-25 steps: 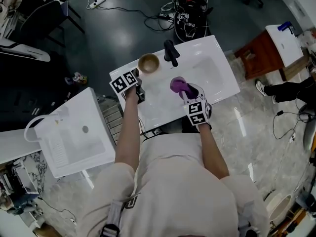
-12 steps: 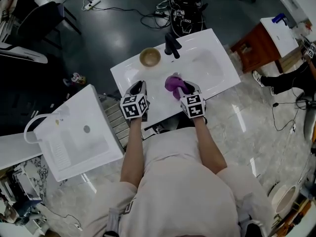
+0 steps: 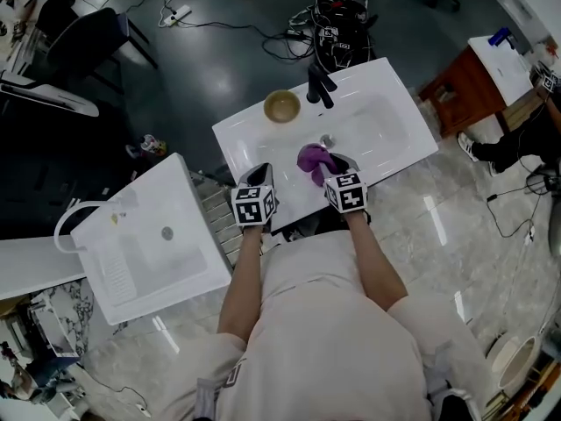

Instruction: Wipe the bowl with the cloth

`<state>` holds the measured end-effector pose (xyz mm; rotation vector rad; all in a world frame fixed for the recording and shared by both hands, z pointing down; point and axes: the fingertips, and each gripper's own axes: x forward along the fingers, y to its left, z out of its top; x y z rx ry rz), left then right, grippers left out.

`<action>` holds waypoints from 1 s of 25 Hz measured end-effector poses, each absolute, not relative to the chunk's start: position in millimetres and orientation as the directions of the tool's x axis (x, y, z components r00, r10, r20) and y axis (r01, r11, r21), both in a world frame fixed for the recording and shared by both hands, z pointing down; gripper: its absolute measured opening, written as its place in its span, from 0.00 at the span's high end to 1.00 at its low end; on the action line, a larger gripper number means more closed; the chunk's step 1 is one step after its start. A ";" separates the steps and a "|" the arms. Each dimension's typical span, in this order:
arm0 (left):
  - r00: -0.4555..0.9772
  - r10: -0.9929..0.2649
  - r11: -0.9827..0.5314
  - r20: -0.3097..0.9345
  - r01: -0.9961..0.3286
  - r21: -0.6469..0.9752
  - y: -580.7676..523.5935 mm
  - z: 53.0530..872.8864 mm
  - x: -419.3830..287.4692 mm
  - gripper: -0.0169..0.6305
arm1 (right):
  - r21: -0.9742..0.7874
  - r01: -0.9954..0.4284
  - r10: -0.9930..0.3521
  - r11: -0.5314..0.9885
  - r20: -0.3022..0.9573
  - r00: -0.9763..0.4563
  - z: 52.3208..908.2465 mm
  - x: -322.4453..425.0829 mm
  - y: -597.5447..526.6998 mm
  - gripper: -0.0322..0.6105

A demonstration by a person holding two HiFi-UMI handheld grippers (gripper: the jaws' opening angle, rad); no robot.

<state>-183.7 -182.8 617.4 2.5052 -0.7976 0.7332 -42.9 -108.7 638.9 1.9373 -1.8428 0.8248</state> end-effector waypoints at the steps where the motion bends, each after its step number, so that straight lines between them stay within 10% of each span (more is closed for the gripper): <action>1: 0.701 -0.403 -0.753 0.589 -0.619 0.221 -183.1 617.5 -185.0 0.96 | -0.150 -0.983 -0.786 -0.104 0.618 -0.012 640.3 -44.3 -108.9 0.81; 25: 0.754 -0.387 -0.780 0.531 -0.574 0.248 -172.4 617.4 -178.5 0.96 | -0.142 -0.988 -0.806 -0.052 0.591 -0.042 643.2 -52.7 -115.0 0.81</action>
